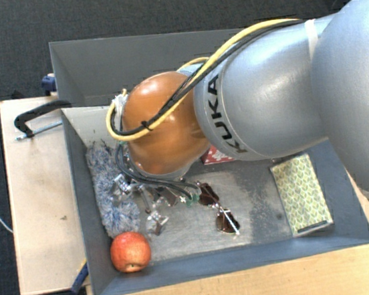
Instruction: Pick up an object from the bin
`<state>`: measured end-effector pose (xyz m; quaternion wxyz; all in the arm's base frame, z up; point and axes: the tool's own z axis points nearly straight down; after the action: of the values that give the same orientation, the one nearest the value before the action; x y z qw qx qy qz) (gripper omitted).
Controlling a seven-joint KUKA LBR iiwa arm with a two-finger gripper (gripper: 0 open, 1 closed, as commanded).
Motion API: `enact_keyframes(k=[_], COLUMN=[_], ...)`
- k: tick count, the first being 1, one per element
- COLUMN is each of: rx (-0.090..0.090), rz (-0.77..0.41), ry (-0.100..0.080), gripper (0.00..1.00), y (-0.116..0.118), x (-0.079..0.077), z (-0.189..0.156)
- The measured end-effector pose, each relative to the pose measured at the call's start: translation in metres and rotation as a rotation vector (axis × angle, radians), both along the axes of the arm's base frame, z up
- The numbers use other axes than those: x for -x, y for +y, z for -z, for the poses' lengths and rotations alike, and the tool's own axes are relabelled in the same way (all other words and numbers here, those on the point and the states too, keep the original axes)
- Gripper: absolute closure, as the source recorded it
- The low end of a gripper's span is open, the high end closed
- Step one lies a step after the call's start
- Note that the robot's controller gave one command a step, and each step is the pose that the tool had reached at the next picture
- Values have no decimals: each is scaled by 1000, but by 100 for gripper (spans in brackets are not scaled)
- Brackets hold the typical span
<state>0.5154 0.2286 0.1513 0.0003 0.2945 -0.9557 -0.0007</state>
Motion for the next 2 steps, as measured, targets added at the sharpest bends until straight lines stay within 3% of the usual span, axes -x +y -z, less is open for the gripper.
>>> enact_keyframes(k=[1,2], rx=[0,1], rz=[135,-122], ry=[-5,-10], gripper=[0,0], y=[2,2], x=[-18,-9], z=[23,47])
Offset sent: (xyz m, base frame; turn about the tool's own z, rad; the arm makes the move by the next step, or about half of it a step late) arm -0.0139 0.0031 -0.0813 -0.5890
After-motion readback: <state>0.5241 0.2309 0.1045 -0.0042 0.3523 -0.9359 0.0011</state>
